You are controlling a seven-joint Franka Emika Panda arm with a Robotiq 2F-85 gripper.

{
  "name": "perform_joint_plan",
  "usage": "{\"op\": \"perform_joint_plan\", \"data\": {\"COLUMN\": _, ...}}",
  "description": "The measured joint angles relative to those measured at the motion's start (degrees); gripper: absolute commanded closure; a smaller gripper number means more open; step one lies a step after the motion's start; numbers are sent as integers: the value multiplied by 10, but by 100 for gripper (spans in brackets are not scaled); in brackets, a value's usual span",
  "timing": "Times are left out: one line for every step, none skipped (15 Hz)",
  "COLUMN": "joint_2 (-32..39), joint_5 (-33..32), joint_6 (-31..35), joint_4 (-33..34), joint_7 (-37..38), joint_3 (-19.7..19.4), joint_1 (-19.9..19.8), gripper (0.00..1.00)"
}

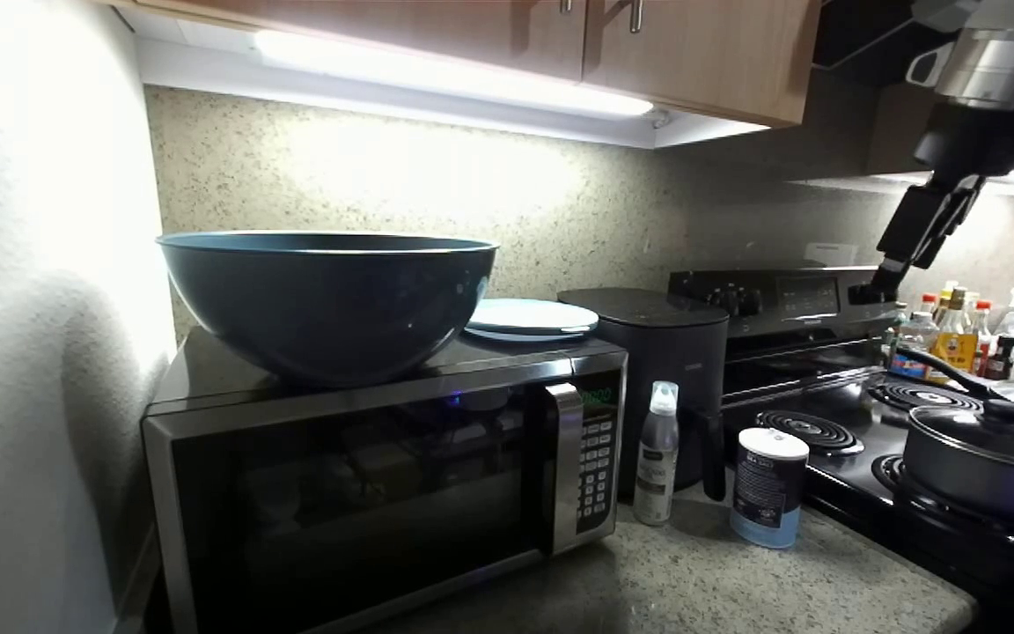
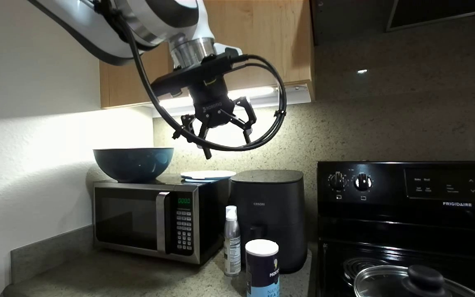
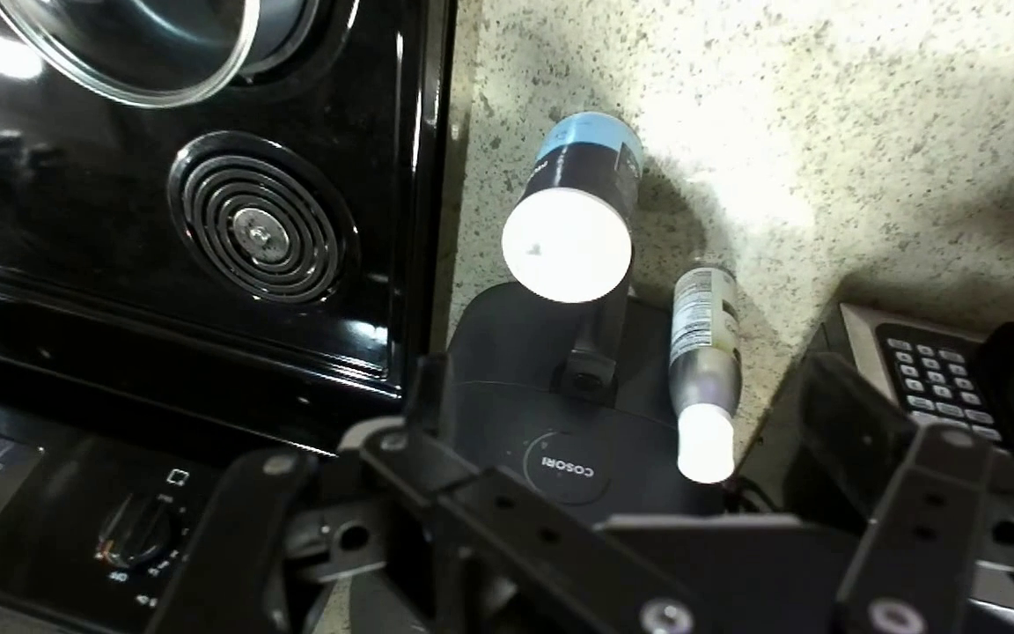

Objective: Put the bowl on top of the airfryer

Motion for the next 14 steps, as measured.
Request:
{"op": "perform_joint_plan", "data": {"joint_2": 6, "joint_5": 0, "joint_6": 0, "joint_4": 1, "joint_7": -2, "joint_3": 10, "joint_1": 9, "gripper": 0}}
{"op": "perform_joint_plan", "data": {"joint_2": 14, "joint_5": 0, "joint_6": 0, "joint_4": 2, "joint_7": -3, "joint_3": 21, "joint_1": 20, "gripper": 0}}
{"op": "perform_joint_plan", "data": {"joint_2": 24, "joint_5": 0, "joint_6": 1, "joint_4": 4, "joint_7": -4, "joint_3": 33, "joint_1": 33, "gripper": 0}}
{"op": "perform_joint_plan", "data": {"joint_2": 35, "joint_5": 0, "joint_6": 2, "joint_4": 8, "joint_7": -8, "joint_3": 45, "joint_1": 46, "gripper": 0}}
{"op": "perform_joint_plan", "data": {"joint_2": 47, "joint_5": 0, "joint_6": 3, "joint_4": 13, "joint_7": -12, "joint_3": 55, "joint_1": 58, "gripper": 0}}
{"op": "perform_joint_plan", "data": {"joint_2": 60, "joint_5": 0, "joint_6": 4, "joint_4": 20, "joint_7": -17, "joint_3": 64, "joint_1": 70, "gripper": 0}}
{"op": "perform_joint_plan", "data": {"joint_2": 73, "joint_5": 0, "joint_6": 5, "joint_4": 27, "joint_7": -23, "joint_3": 72, "joint_1": 79, "gripper": 0}}
{"op": "perform_joint_plan", "data": {"joint_2": 85, "joint_5": -1, "joint_6": 5, "joint_4": 35, "joint_7": -25, "joint_3": 80, "joint_1": 84, "gripper": 0}}
{"op": "perform_joint_plan", "data": {"joint_2": 95, "joint_5": -6, "joint_6": 5, "joint_4": 41, "joint_7": -26, "joint_3": 87, "joint_1": 85, "gripper": 0}}
{"op": "perform_joint_plan", "data": {"joint_2": 103, "joint_5": -11, "joint_6": 5, "joint_4": 46, "joint_7": -26, "joint_3": 91, "joint_1": 84, "gripper": 0}}
{"op": "perform_joint_plan", "data": {"joint_2": 108, "joint_5": -13, "joint_6": 5, "joint_4": 49, "joint_7": -26, "joint_3": 92, "joint_1": 84, "gripper": 0}}
{"op": "perform_joint_plan", "data": {"joint_2": 110, "joint_5": -14, "joint_6": 5, "joint_4": 51, "joint_7": -26, "joint_3": 92, "joint_1": 84, "gripper": 0}}
{"op": "perform_joint_plan", "data": {"joint_2": 111, "joint_5": -14, "joint_6": 5, "joint_4": 51, "joint_7": -26, "joint_3": 92, "joint_1": 83, "gripper": 0}}
{"op": "perform_joint_plan", "data": {"joint_2": 111, "joint_5": -14, "joint_6": 5, "joint_4": 52, "joint_7": -26, "joint_3": 92, "joint_1": 83, "gripper": 0}}
